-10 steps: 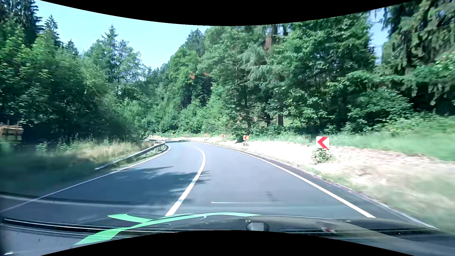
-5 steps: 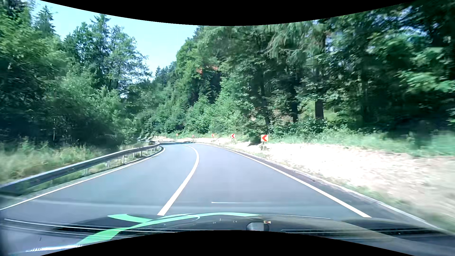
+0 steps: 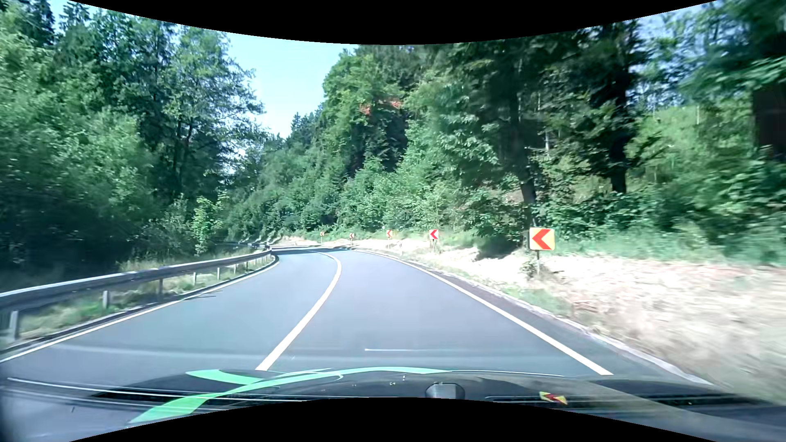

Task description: Follow the waypoints while adhering to traffic rules and regulations

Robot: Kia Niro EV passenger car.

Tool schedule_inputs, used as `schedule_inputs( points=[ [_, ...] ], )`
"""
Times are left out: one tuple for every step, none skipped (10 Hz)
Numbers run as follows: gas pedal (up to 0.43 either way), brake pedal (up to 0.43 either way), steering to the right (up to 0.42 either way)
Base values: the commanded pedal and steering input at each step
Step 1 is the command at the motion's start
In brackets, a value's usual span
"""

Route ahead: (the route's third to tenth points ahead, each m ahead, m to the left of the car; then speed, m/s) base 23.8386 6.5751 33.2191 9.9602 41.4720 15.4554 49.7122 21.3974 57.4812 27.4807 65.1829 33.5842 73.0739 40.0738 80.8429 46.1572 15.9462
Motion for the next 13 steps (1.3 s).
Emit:
schedule_inputs(
  points=[
    [0.087, 0.000, -0.055],
    [0.087, 0.000, -0.055],
    [0.110, 0.000, -0.055],
    [0.118, 0.000, -0.058],
    [0.130, 0.000, -0.064],
    [0.138, 0.000, -0.066],
    [0.157, 0.000, -0.066],
    [0.157, 0.000, -0.066],
    [0.157, 0.000, -0.065],
    [0.157, 0.000, -0.062],
    [0.157, 0.000, -0.060],
    [0.157, 0.000, -0.060],
    [0.169, 0.000, -0.060]
  ],
)
